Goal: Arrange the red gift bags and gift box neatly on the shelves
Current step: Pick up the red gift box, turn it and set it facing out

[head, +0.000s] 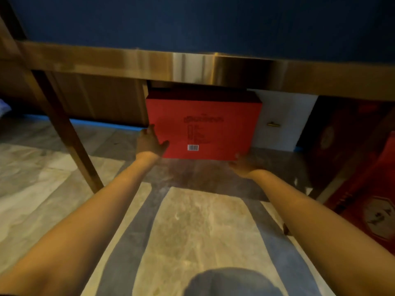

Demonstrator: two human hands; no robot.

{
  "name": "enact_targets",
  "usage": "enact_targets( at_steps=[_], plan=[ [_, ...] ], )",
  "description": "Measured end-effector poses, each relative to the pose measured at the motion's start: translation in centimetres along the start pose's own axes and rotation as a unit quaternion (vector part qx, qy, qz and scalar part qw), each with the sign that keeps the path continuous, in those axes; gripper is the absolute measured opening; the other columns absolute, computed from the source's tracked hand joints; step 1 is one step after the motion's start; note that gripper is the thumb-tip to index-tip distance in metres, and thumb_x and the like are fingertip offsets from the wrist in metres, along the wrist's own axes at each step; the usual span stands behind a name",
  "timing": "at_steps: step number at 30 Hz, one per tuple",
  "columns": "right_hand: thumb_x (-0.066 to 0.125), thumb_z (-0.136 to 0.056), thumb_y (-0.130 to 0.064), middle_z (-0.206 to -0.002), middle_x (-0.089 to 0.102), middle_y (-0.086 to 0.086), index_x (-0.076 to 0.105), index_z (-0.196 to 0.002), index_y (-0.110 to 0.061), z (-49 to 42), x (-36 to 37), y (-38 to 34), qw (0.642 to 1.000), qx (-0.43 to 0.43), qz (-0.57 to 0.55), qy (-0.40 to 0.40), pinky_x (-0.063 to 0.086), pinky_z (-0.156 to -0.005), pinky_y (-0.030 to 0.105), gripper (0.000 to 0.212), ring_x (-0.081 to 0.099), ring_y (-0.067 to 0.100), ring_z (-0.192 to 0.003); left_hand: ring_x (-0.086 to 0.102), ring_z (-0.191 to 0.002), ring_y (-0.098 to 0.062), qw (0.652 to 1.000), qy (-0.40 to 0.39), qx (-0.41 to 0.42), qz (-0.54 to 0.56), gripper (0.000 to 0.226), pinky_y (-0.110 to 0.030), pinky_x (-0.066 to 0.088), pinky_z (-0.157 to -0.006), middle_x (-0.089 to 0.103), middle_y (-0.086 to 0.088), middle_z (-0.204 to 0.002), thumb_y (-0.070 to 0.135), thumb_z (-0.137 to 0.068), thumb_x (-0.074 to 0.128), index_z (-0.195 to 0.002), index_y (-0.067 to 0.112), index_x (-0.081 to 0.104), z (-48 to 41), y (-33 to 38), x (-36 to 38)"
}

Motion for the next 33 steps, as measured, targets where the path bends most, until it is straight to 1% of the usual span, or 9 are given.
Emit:
enact_targets(
  at_steps=[4, 8, 12, 15, 18, 21, 24, 28, 33],
  plan=[
    [0.036, -0.098, -0.037, -0.151, 0.033, 0.022, 0.028, -0.144, 0.001, -1.5, -3.3, 1.0, 0.996, 0.049, 0.004, 0.069, 0.029, -0.109, 0.037, 0.06, 0.037, 0.036, -0.136, 0.039, -0.131, -0.041, 0.992, -0.016, -0.078, 0.1, 0.085, -0.045, 0.034, -0.104, 0.037, -0.029, -0.143, 0.022, -0.079, 0.07, -0.145, -0.001, 0.021, -2.2, -2.8, 1.3],
    [0.038, -0.095, -0.044, -0.144, 0.043, 0.022, 0.032, -0.142, 0.001, -3.3, -3.7, 2.6, 0.99, 0.085, -0.032, 0.107, 0.035, -0.109, 0.041, 0.065, 0.045, 0.037, -0.129, 0.049, -0.125, -0.039, 0.983, -0.05, -0.035, 0.172, 0.085, -0.049, 0.042, -0.1, 0.049, -0.024, -0.137, 0.024, -0.072, 0.072, -0.141, 0.003, 0.027, -2.7, -3.0, 3.5],
    [0.05, -0.091, -0.039, -0.132, 0.054, 0.025, 0.036, -0.133, 0.005, -4.7, -4.5, 4.2, 0.967, 0.128, -0.124, 0.183, 0.043, -0.095, 0.041, 0.062, 0.055, 0.039, -0.116, 0.051, -0.123, -0.036, 0.972, -0.062, -0.067, 0.217, 0.086, -0.047, 0.043, -0.102, 0.051, -0.019, -0.136, 0.037, -0.072, 0.073, -0.141, 0.009, 0.03, -3.6, -4.7, 4.9],
    [0.054, -0.089, -0.038, -0.138, 0.049, 0.024, 0.031, -0.137, 0.004, -5.9, -4.7, 4.4, 0.95, 0.126, -0.207, 0.198, 0.041, -0.098, 0.039, 0.067, 0.051, 0.038, -0.122, 0.059, -0.116, -0.032, 0.931, -0.051, -0.108, 0.344, 0.099, -0.053, 0.048, -0.095, 0.058, -0.014, -0.129, 0.054, -0.05, 0.081, -0.132, 0.014, 0.04, -5.3, -6.3, 5.8],
    [0.049, -0.089, -0.048, -0.141, 0.046, 0.023, 0.029, -0.14, 0.001, -6.6, -4.0, 5.0, 0.943, 0.147, -0.24, 0.179, 0.038, -0.104, 0.043, 0.074, 0.047, 0.038, -0.126, 0.06, -0.116, -0.033, 0.89, -0.096, -0.091, 0.436, 0.084, -0.057, 0.05, -0.091, 0.058, -0.014, -0.132, 0.026, -0.062, 0.084, -0.134, 0.014, 0.043, -6.3, -5.9, 7.3],
    [0.047, -0.088, -0.052, -0.141, 0.045, 0.023, 0.029, -0.139, 0.001, -6.9, -3.6, 5.2, 0.935, 0.157, -0.259, 0.185, 0.038, -0.103, 0.043, 0.075, 0.047, 0.038, -0.126, 0.061, -0.114, -0.033, 0.872, -0.075, -0.097, 0.475, 0.098, -0.058, 0.051, -0.088, 0.059, -0.013, -0.132, 0.037, -0.048, 0.089, -0.134, 0.018, 0.044, -7.0, -6.5, 7.9],
    [0.046, -0.087, -0.054, -0.133, 0.052, 0.024, 0.037, -0.132, 0.004, -6.1, -3.7, 5.2, 0.936, 0.153, -0.238, 0.21, 0.042, -0.097, 0.041, 0.073, 0.054, 0.038, -0.118, 0.064, -0.11, -0.029, 0.874, -0.052, -0.099, 0.472, 0.094, -0.055, 0.053, -0.086, 0.063, -0.007, -0.127, 0.043, -0.049, 0.087, -0.131, 0.023, 0.047, -6.9, -6.9, 7.8],
    [0.044, -0.085, -0.06, -0.105, 0.069, 0.021, 0.06, -0.105, 0.002, -3.4, -4.3, 5.0, 0.942, 0.114, -0.171, 0.266, 0.052, -0.085, 0.041, 0.067, 0.066, 0.035, -0.092, 0.066, -0.108, -0.03, 0.888, -0.037, -0.09, 0.45, 0.089, -0.054, 0.054, -0.085, 0.066, -0.008, -0.123, 0.044, -0.049, 0.088, -0.127, 0.021, 0.052, -6.0, -7.8, 7.2],
    [0.046, -0.068, -0.077, -0.11, 0.07, 0.017, 0.059, -0.116, -0.005, -0.3, -3.0, 5.1, 0.91, 0.055, -0.272, 0.308, 0.055, -0.082, 0.042, 0.088, 0.068, 0.031, -0.095, 0.063, -0.108, -0.024, 0.911, -0.014, -0.092, 0.403, 0.072, -0.043, 0.052, -0.09, 0.062, -0.011, -0.126, 0.026, -0.066, 0.079, -0.129, 0.008, 0.05, -1.7, -6.0, 4.3]
  ],
)
Point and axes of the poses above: each hand's wrist, its own z-axis away from the middle knuckle, its own x-axis out of the palm, y = z × x, the point moved 10 cm from there along -z, towards the middle knuckle
